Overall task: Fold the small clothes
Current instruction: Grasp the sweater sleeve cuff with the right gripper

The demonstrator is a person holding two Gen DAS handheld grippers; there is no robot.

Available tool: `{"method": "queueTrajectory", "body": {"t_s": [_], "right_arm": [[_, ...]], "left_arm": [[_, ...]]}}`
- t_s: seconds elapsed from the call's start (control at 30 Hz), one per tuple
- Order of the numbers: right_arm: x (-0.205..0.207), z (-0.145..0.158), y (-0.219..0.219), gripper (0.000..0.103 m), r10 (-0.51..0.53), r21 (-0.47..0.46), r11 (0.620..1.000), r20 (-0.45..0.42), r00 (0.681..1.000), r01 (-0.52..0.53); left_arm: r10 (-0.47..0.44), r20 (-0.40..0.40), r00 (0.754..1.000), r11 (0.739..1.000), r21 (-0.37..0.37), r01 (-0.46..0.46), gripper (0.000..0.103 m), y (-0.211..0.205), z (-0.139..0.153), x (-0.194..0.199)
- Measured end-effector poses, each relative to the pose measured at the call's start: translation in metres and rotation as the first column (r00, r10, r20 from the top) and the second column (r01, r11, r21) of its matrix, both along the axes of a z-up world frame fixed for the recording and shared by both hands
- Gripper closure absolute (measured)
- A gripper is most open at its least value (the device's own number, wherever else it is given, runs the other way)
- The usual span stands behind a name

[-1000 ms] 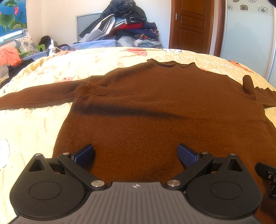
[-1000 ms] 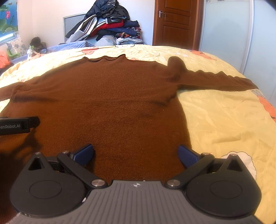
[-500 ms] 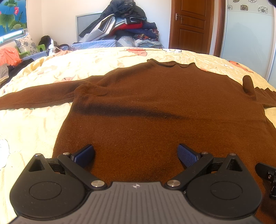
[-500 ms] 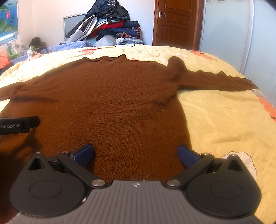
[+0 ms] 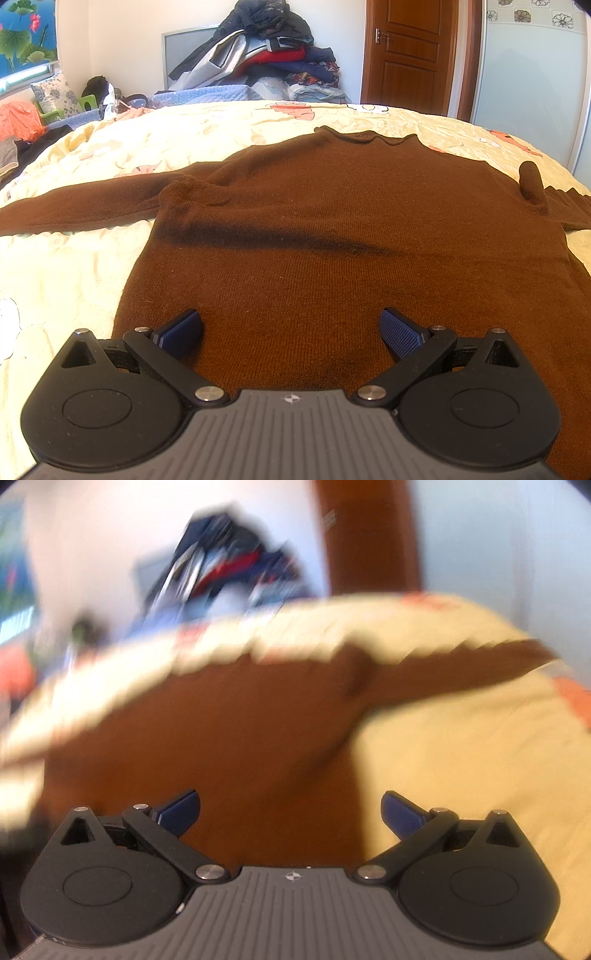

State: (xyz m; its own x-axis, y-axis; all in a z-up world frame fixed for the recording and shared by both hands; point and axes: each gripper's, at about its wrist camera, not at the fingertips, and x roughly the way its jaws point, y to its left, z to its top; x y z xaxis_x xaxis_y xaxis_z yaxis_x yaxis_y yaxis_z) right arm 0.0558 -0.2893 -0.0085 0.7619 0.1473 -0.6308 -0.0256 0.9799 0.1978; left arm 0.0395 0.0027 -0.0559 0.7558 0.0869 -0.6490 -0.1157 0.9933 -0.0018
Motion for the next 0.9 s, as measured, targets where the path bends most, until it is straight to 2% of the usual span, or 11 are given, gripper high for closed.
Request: {"method": "queueTrajectory", "body": {"t_s": [0.07,0.13,0.23,0.3,0.37,0.4,0.5,0.57,0.77,0.87,0.9], "right_arm": [[0.017,0.022,-0.047,0.0,-0.103,0.063,0.993,0.067,0.992,0.099],[0.042,0.034,-0.105,0.0,-0.182,0.164,0.972,0.064,0.981,0.17],[0.077,0.026,-0.191,0.0,-0.285,0.337,0.906,0.04,0.958,0.256],[0.102,0.012,-0.233,0.0,-0.327,0.365,0.877,-0.021,0.945,0.311],[0.127,-0.006,-0.265,0.007,-0.389,0.345,0.848,-0.11,0.914,0.402],[0.136,-0.015,-0.28,0.011,-0.414,0.358,0.826,-0.139,0.899,0.436],[0.147,-0.037,-0.318,0.012,-0.51,0.47,0.71,-0.17,0.843,0.524],[0.156,-0.05,-0.335,0.013,-0.522,0.543,0.657,-0.173,0.835,0.523],[0.19,-0.064,-0.334,0.021,-0.516,0.547,0.672,-0.137,0.845,0.499],[0.199,-0.061,-0.338,0.052,-0.515,0.526,0.684,-0.142,0.845,0.505],[0.201,-0.065,-0.337,0.069,-0.524,0.519,0.679,-0.154,0.838,0.519]], "left_arm": [[0.0,0.0,1.0,1.0,0.0,0.0,0.0,0.0,0.0,0.0],[0.0,0.0,1.0,1.0,0.0,0.0,0.0,0.0,0.0,0.0],[0.0,0.0,1.0,1.0,-0.001,0.0,0.0,0.0,0.0,0.0],[0.001,0.0,1.0,1.0,0.0,-0.001,0.0,0.0,0.0,0.0],[0.001,0.0,1.0,1.0,0.001,-0.001,0.0,0.0,0.0,0.0],[0.001,0.0,1.0,1.0,0.001,-0.001,0.0,0.0,0.0,0.0],[0.0,0.0,1.0,1.0,0.0,0.0,0.0,0.0,0.0,0.0],[0.002,0.0,1.0,1.0,0.001,-0.002,0.0,0.0,0.0,0.0],[0.002,0.0,1.0,1.0,-0.001,-0.002,0.0,0.0,0.0,0.0],[0.001,0.0,1.0,1.0,-0.001,-0.001,0.0,0.001,0.0,0.0],[0.0,0.0,1.0,1.0,-0.001,0.0,0.0,0.001,0.0,0.0]]}}
